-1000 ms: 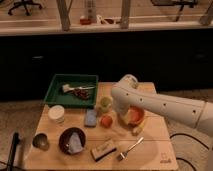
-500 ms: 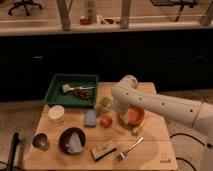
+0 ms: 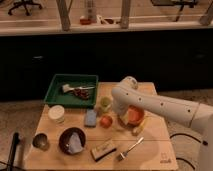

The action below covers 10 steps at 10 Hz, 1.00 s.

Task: Place apple in metal cup

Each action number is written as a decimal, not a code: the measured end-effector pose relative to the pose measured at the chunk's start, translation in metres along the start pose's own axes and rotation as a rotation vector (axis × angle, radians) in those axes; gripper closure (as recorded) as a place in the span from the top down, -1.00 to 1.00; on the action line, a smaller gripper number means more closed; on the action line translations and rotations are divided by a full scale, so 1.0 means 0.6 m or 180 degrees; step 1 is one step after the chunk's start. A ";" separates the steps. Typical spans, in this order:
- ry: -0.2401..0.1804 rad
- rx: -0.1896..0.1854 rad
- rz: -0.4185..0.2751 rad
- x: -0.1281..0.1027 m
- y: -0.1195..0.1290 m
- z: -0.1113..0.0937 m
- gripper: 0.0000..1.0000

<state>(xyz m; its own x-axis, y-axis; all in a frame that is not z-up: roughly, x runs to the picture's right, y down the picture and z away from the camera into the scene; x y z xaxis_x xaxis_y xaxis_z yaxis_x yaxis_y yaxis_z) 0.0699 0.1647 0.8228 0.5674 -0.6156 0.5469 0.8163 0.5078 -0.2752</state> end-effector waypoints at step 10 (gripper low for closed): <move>-0.0312 0.0002 -0.0203 -0.064 -0.026 0.034 0.59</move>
<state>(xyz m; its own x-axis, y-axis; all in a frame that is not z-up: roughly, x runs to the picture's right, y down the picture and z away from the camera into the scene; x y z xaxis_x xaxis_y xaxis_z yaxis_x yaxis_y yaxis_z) 0.0333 0.1928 0.8221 0.5009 -0.5849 0.6380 0.8503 0.4699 -0.2369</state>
